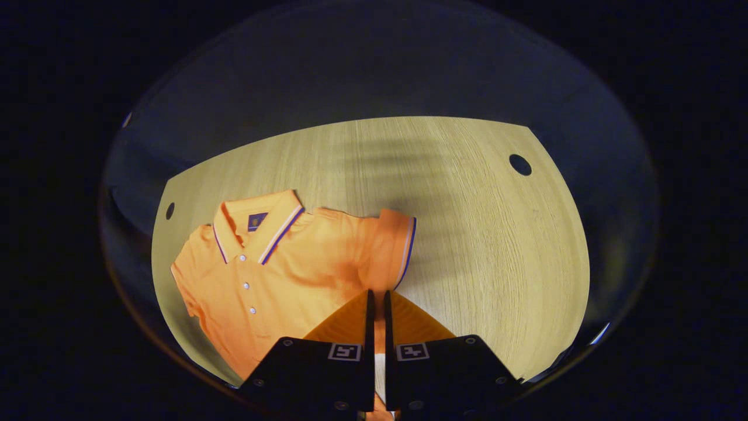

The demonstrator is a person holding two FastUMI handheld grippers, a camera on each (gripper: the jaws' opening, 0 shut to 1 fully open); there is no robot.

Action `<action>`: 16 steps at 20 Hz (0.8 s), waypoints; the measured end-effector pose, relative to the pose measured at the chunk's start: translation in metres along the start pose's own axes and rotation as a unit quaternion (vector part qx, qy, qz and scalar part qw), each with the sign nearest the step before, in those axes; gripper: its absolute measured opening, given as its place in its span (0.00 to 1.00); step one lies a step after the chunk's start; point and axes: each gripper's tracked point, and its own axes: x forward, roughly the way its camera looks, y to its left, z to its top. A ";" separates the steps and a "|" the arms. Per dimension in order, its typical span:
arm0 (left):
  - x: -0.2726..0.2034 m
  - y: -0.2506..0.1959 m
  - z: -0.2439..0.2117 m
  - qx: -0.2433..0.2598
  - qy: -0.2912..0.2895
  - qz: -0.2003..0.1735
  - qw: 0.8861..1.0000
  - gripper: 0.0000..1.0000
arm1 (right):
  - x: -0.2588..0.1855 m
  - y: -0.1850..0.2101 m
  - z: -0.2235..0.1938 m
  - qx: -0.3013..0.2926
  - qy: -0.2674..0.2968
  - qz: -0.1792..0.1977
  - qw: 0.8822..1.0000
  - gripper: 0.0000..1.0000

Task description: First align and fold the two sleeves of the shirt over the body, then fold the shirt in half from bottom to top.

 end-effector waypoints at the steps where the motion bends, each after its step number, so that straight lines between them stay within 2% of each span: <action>1: 0.001 0.004 0.002 -0.001 -0.001 -0.002 1.000 0.98 | -0.006 0.009 0.001 -0.005 -0.006 0.004 1.000 0.08; 8: -0.001 0.037 -0.002 -0.010 0.000 0.000 1.000 0.97 | -0.038 0.077 0.001 -0.049 -0.027 0.029 0.998 0.07; 16: 0.002 0.076 -0.021 -0.014 0.022 0.015 1.000 0.98 | -0.028 0.154 -0.010 -0.103 -0.027 0.066 0.992 0.07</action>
